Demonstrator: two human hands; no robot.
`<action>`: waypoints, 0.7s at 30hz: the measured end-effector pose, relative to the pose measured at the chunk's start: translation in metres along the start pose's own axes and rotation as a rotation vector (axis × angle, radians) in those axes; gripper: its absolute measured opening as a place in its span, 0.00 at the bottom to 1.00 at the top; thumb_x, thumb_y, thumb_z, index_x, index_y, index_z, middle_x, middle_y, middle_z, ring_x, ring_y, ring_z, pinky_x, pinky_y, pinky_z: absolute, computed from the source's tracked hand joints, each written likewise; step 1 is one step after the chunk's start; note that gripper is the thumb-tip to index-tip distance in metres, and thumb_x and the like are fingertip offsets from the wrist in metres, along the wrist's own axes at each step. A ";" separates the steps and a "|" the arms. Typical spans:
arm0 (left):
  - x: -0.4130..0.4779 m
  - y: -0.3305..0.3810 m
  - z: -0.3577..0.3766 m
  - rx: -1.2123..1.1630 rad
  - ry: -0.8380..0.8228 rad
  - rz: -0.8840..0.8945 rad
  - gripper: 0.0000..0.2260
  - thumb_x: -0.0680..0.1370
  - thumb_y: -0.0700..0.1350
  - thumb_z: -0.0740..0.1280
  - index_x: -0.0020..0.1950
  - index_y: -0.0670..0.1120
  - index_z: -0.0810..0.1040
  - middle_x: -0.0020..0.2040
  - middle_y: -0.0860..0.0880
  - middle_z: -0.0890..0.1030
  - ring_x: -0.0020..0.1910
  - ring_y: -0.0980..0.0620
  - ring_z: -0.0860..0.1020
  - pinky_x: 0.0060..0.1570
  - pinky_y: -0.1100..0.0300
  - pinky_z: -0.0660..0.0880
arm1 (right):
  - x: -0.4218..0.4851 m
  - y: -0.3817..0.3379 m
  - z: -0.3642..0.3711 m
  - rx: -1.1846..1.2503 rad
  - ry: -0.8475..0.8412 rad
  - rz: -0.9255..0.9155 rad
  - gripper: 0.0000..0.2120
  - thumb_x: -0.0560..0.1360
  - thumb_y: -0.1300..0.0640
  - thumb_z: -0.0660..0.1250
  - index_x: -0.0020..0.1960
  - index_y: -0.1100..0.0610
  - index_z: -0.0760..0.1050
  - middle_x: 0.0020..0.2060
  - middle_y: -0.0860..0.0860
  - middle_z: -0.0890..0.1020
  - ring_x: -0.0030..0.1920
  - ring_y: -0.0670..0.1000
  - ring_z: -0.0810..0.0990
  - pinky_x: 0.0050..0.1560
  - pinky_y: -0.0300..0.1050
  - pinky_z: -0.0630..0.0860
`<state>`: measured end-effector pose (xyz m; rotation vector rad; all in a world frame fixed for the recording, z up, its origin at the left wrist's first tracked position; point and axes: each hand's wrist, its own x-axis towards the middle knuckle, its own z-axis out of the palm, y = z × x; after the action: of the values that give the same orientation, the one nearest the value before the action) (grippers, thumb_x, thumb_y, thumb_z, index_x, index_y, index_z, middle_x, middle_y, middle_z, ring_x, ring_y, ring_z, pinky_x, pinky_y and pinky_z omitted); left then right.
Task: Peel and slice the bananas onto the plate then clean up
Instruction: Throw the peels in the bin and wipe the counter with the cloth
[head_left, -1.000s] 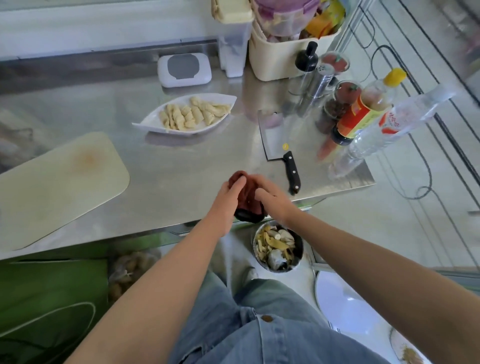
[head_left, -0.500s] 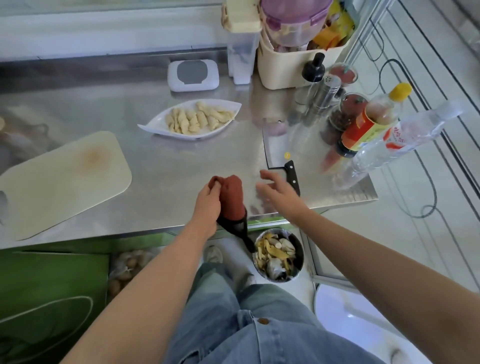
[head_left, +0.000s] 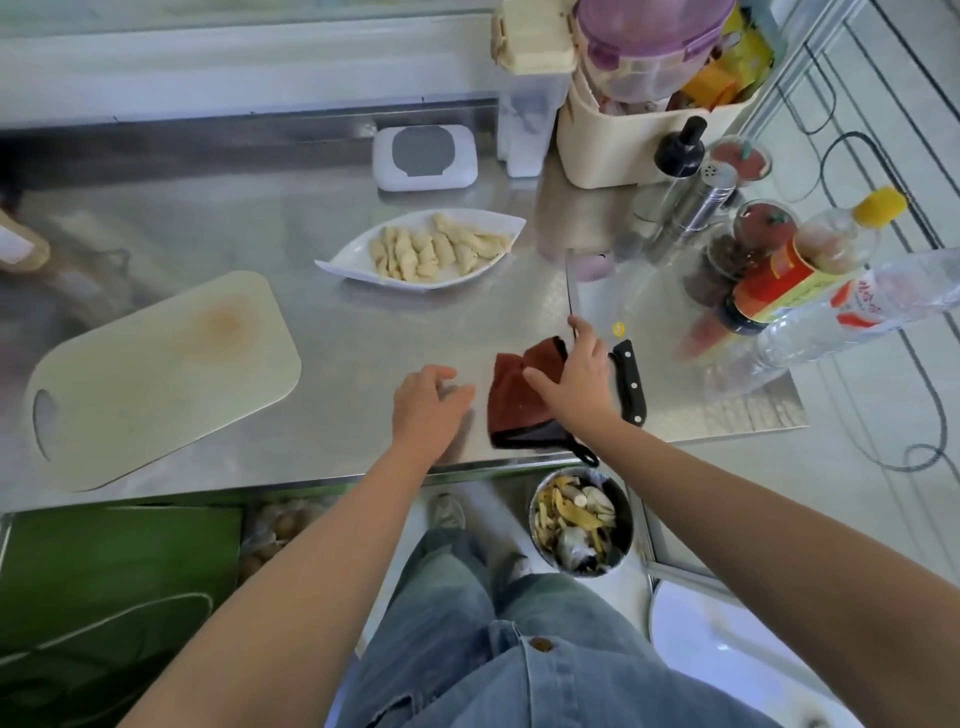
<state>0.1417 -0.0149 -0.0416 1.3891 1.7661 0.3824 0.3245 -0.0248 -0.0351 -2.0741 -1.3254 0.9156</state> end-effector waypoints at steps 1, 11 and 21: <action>0.003 -0.006 -0.004 0.234 0.033 0.064 0.16 0.77 0.51 0.66 0.63 0.50 0.74 0.66 0.46 0.72 0.67 0.45 0.68 0.64 0.51 0.67 | -0.001 0.002 0.007 -0.123 -0.019 -0.058 0.39 0.72 0.50 0.71 0.75 0.53 0.52 0.72 0.60 0.57 0.71 0.61 0.59 0.69 0.56 0.61; 0.020 -0.041 -0.040 0.564 0.059 0.242 0.18 0.77 0.44 0.64 0.67 0.49 0.71 0.71 0.46 0.66 0.68 0.44 0.63 0.65 0.50 0.66 | 0.039 -0.022 0.069 -0.625 -0.233 -0.343 0.33 0.79 0.58 0.57 0.78 0.59 0.43 0.77 0.60 0.42 0.76 0.59 0.39 0.74 0.59 0.41; 0.048 -0.053 -0.058 0.684 0.241 0.101 0.21 0.79 0.45 0.61 0.73 0.47 0.64 0.76 0.39 0.57 0.75 0.37 0.54 0.72 0.43 0.56 | 0.038 -0.004 0.066 -0.466 -0.355 -0.704 0.33 0.72 0.71 0.60 0.76 0.58 0.59 0.77 0.55 0.54 0.77 0.56 0.51 0.76 0.51 0.44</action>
<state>0.0615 0.0246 -0.0624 1.9743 2.1399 -0.0206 0.2829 0.0152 -0.0849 -1.5442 -2.4320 0.7043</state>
